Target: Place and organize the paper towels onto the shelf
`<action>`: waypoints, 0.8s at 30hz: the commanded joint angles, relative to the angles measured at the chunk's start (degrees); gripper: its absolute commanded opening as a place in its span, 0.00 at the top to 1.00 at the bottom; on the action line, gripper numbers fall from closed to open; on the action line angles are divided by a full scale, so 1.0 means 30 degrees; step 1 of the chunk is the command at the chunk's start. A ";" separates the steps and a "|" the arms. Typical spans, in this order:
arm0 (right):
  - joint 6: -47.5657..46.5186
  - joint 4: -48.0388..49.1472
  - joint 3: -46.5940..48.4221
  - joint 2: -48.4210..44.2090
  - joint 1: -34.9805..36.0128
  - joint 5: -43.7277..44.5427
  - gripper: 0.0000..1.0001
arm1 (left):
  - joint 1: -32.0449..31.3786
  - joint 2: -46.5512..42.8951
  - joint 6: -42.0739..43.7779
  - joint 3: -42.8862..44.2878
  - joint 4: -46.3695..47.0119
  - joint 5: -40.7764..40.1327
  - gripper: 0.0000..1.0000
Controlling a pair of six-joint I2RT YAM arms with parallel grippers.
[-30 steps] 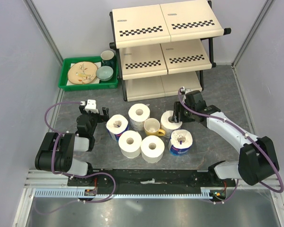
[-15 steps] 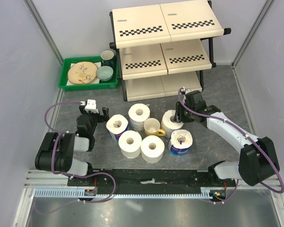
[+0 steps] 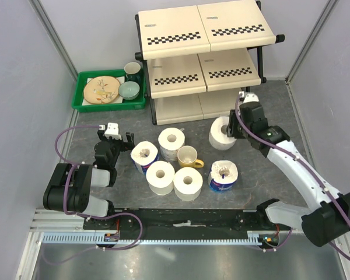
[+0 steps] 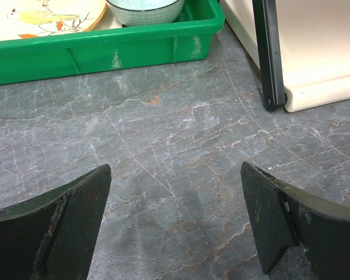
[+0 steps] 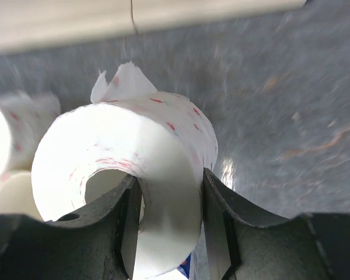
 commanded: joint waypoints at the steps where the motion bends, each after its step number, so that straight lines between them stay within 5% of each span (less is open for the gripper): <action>1: 0.0178 0.0394 0.3559 -0.1203 -0.0050 0.3254 0.79 | 0.0012 -0.0165 0.0395 0.0164 0.0761 0.0199 0.01; 12: -0.0261 0.0246 0.9888 -0.0208 -0.0109 0.6947 0.79 | 0.0012 -0.0165 0.0424 0.0134 0.0790 0.0141 0.00; 24: -0.1053 0.2265 1.4550 0.1288 -0.0080 0.5779 0.80 | 0.0012 -0.0165 0.0424 0.0134 0.0761 0.0170 0.00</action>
